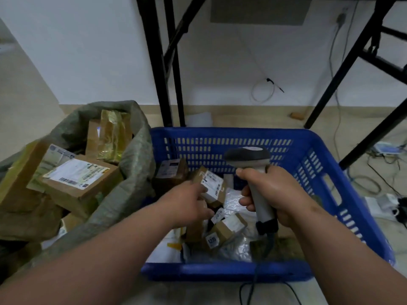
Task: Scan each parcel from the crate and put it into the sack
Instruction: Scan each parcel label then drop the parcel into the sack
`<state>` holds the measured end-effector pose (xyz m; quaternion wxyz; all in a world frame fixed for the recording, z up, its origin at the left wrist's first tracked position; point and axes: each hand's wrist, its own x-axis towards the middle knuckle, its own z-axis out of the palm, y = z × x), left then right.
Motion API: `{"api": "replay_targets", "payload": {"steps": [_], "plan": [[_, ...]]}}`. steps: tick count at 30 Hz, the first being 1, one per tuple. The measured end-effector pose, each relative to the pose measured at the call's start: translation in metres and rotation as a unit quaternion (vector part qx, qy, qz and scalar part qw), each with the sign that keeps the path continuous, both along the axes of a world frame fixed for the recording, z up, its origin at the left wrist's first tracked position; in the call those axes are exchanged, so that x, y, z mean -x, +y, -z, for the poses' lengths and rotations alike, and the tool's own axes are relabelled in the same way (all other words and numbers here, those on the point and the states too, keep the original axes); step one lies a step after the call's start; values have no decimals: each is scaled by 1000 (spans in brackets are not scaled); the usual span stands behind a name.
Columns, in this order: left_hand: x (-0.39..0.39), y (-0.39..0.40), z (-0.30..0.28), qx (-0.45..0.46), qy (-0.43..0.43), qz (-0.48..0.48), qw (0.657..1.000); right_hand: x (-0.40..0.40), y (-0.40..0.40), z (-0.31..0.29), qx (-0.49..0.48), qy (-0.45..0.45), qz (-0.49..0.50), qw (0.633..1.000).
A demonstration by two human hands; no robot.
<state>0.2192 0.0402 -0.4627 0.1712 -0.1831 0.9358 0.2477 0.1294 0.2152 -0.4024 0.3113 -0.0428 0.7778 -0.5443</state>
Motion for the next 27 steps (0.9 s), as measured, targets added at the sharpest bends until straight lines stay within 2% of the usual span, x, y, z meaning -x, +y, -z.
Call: {"api": "replay_targets", "payload": {"steps": [4, 8, 12, 15, 18, 23, 27], "plan": [[17, 35, 38, -18, -66, 48, 997, 15, 7, 13, -8, -9, 10, 1000], [26, 59, 65, 47, -143, 112, 982, 26, 11, 17, -3, -5, 3, 1000], [30, 61, 72, 70, -104, 43, 991, 32, 16, 13, -3, 6, -7, 1000], [37, 47, 53, 8, -68, -58, 996, 33, 19, 8, 6, 20, 3, 1000], [37, 24, 12, -75, -24, -153, 985, 29, 21, -3, 22, 23, 9, 999], [0, -17, -45, -284, 98, -263, 917, 9, 25, -22, 48, 28, -12, 998], [-37, -40, -74, -346, 156, -310, 871, -15, 24, -33, 55, 47, -64, 995]]}}
